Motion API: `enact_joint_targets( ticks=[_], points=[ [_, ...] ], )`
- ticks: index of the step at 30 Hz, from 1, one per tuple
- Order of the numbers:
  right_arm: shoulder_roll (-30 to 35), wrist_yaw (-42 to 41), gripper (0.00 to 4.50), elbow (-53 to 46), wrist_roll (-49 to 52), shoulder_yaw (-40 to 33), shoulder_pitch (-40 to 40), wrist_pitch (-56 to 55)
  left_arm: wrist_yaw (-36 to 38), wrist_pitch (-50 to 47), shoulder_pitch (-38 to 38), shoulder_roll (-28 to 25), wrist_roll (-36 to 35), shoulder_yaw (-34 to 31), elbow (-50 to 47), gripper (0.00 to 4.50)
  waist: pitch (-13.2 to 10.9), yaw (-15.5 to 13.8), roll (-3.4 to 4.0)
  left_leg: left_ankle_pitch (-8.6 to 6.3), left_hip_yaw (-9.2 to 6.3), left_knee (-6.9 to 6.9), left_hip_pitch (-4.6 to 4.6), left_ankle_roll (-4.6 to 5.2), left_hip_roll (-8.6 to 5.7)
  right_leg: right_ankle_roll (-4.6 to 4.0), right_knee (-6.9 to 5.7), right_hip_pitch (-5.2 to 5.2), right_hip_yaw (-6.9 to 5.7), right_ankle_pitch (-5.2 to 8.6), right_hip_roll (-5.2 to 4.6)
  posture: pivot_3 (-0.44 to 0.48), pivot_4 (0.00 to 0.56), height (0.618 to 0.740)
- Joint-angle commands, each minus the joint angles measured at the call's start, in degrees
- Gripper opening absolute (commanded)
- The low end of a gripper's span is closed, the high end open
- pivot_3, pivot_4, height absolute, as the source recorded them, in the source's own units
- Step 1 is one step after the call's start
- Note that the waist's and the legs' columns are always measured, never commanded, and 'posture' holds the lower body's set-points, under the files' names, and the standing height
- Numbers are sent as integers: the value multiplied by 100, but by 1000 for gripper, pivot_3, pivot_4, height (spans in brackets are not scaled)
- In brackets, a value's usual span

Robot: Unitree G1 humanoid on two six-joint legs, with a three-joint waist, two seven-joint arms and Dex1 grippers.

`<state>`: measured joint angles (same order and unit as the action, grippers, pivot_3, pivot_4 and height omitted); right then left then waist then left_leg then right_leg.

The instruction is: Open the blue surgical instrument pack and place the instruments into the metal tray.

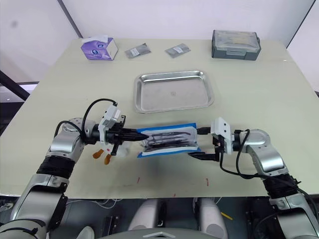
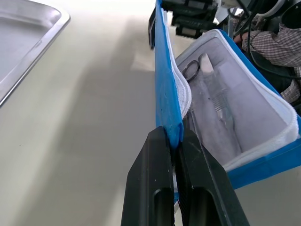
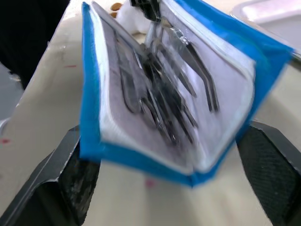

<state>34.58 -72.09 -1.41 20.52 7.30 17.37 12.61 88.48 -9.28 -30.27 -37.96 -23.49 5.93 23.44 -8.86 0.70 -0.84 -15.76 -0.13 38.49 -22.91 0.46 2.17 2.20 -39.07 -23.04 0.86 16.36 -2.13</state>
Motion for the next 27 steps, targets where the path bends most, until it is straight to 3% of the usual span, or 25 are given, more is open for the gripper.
enact_joint_targets(
  ticks=[1, 10, 13, 16, 21, 27],
  points=[
    [280, -28, 4412, -616, 459, -392, -230, 365, 8, 127, -88, 32, 54, -123, 44, 0, 0, -3, 0, 0, -1, 0, 0, 0, 0, 0, 0, 0, 0, 0, 0, 0, 150, 734],
    [528, 225, 4412, -1299, 1402, -804, -339, 1418, 68, 272, -198, 113, 178, -180, 226, 0, 0, 3, -1, 0, -2, 1, 1, 0, 0, 0, -1, 2, 0, 0, 0, 0, 150, 734],
    [473, 365, 3597, -1413, 1564, -797, -229, 1604, 83, 284, -225, 132, 183, -185, 229, 0, 0, 1, -1, 0, -2, 0, 1, 1, 0, 0, -1, 2, 0, 0, 0, 0, 150, 734],
    [385, 473, 2472, -1462, 1731, -810, -154, 1756, 84, 293, -245, 143, 185, -190, 237, 0, 0, -1, -1, 0, -3, 0, 1, 1, 0, 0, 0, 2, 0, 0, 0, 0, 150, 734],
    [114, 834, 113, -1395, 1695, -613, 128, 1956, 82, 269, -257, 149, 166, -195, 167, 0, 0, 3, -1, 0, -3, 0, 0, 0, 0, 0, -1, 2, -1, 0, 0, 0, 150, 734],
    [-15, 1019, 113, -1503, 1469, -210, 61, 2028, 62, 254, -239, 146, 158, -210, 137, 0, 0, 2, -1, 0, -3, 0, 0, 0, 0, 0, 0, 2, -1, 0, 0, 0, 150, 734]
  ],
)
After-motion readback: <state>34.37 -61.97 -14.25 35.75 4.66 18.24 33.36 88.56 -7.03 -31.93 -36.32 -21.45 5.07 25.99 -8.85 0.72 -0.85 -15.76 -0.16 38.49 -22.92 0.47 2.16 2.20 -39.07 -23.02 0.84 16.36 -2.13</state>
